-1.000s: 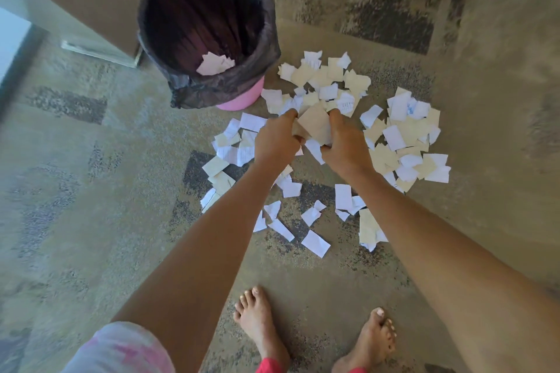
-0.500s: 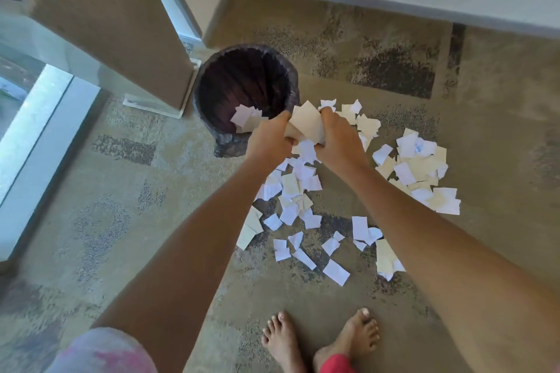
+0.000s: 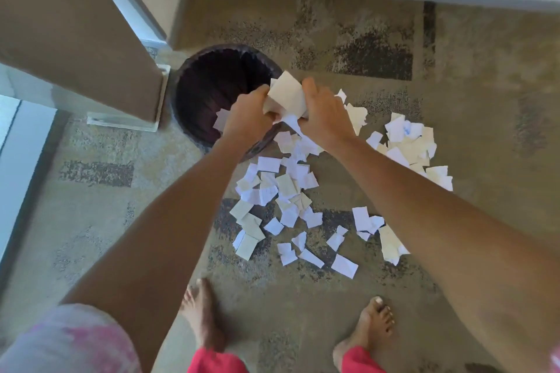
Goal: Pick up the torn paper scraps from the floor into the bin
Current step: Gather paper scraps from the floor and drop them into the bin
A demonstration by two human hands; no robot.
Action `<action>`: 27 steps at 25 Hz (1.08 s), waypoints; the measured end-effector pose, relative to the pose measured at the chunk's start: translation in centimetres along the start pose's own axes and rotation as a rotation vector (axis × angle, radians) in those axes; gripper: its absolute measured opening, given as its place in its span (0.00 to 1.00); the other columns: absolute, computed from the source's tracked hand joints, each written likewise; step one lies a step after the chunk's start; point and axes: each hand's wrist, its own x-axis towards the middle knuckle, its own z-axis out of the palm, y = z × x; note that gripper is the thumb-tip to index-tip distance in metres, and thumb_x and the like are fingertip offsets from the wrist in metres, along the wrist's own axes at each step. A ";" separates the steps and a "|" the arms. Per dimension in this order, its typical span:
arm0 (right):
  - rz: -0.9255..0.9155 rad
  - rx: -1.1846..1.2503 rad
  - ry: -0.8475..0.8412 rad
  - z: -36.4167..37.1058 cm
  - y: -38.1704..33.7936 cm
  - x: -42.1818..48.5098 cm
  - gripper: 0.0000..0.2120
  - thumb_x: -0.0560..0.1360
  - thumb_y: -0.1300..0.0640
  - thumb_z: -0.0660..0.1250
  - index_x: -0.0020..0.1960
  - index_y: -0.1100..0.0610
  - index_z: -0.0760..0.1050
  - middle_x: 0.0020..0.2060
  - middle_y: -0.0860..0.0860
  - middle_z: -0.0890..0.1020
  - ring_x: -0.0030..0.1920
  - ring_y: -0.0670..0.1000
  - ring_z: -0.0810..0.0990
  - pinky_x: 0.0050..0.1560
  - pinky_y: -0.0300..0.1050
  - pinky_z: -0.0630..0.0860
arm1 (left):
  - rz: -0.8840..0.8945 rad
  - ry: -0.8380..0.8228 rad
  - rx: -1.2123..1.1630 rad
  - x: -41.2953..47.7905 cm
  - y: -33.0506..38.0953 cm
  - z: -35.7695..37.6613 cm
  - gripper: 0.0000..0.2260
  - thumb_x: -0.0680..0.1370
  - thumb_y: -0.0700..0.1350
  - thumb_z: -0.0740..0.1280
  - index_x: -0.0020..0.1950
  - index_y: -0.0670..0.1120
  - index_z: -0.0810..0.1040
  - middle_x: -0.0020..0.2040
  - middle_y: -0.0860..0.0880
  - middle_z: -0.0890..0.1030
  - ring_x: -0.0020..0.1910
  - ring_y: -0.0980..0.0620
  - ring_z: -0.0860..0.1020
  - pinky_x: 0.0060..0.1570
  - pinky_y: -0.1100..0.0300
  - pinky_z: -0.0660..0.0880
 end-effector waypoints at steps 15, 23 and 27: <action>0.034 -0.022 -0.008 10.1 -7.6 7.6 0.30 0.69 0.59 0.71 0.68 0.58 0.63 0.58 0.58 0.74 0.59 0.61 0.73 0.52 0.56 0.72 | -0.100 0.008 0.049 4.4 -12.7 -1.4 0.19 0.75 0.45 0.70 0.64 0.44 0.73 0.55 0.42 0.80 0.53 0.40 0.79 0.45 0.54 0.74; 0.018 -0.060 -0.142 12.0 -6.9 7.2 0.44 0.69 0.55 0.75 0.76 0.58 0.53 0.65 0.59 0.69 0.65 0.60 0.70 0.56 0.55 0.73 | -0.192 0.011 0.102 3.9 -13.6 1.1 0.11 0.75 0.44 0.69 0.56 0.45 0.74 0.50 0.47 0.81 0.49 0.44 0.80 0.43 0.53 0.75; -0.021 -0.024 -0.136 11.9 -6.9 7.1 0.42 0.70 0.58 0.74 0.76 0.59 0.53 0.65 0.60 0.68 0.65 0.60 0.69 0.58 0.55 0.74 | -0.251 0.071 0.065 3.6 -13.8 0.9 0.12 0.74 0.38 0.66 0.56 0.48 0.76 0.49 0.51 0.83 0.50 0.47 0.81 0.48 0.50 0.79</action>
